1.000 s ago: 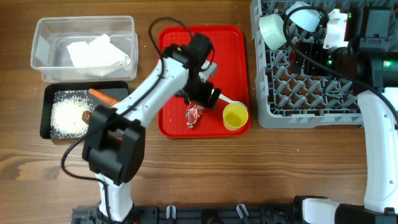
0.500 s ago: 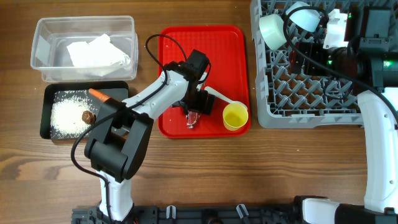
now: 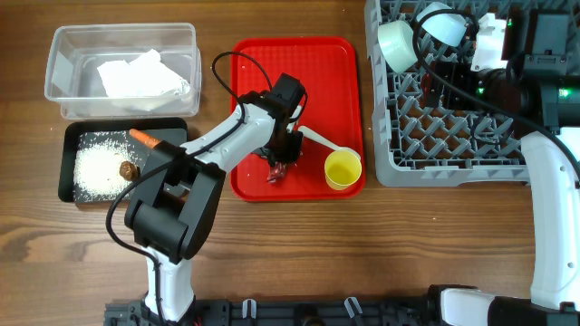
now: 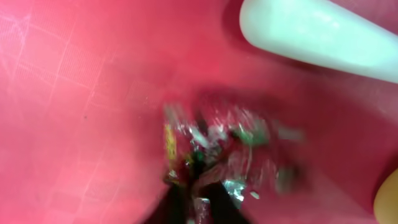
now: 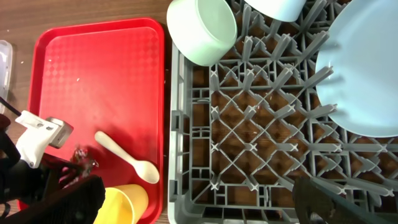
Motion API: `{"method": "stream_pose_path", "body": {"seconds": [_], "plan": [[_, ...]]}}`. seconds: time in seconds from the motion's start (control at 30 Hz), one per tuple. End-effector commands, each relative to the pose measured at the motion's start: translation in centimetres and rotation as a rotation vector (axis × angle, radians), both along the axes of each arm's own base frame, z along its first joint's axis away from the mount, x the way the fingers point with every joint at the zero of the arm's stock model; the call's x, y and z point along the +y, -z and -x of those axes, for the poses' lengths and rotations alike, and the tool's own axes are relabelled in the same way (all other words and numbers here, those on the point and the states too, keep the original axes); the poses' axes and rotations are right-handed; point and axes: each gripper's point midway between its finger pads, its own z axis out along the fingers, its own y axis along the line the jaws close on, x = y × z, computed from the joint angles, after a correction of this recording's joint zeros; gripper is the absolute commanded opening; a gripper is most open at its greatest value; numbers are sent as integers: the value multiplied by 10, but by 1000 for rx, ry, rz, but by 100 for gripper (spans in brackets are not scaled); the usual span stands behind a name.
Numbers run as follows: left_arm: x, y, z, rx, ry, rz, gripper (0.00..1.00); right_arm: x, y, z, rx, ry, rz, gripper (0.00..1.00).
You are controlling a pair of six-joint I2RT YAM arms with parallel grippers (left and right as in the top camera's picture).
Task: Sort waste into correct bins and load items into the dishwasher rack
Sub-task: 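Carry the wrapper left and drop it into the clear bin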
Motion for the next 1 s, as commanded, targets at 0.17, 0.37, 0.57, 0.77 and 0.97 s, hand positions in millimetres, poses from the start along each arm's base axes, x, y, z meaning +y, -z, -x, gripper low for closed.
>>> {"method": "stream_pose_path", "body": {"seconds": [0.17,0.37,0.57,0.77,0.97], "plan": [[8,-23,-5,51,-29,-15,4,-3,1,1,4,12,14,100],[23,-111,-56,-95,-114,59,4,-3,2,1,7,11,14,100],[108,-199,-120,-370,-370,22,4,-3,2,1,7,12,14,100],[210,-202,-159,-489,-591,-82,4,-3,2,1,7,12,14,100],[277,-171,-184,-497,-721,-88,30,-3,1,0,-1,11,14,100]]}}
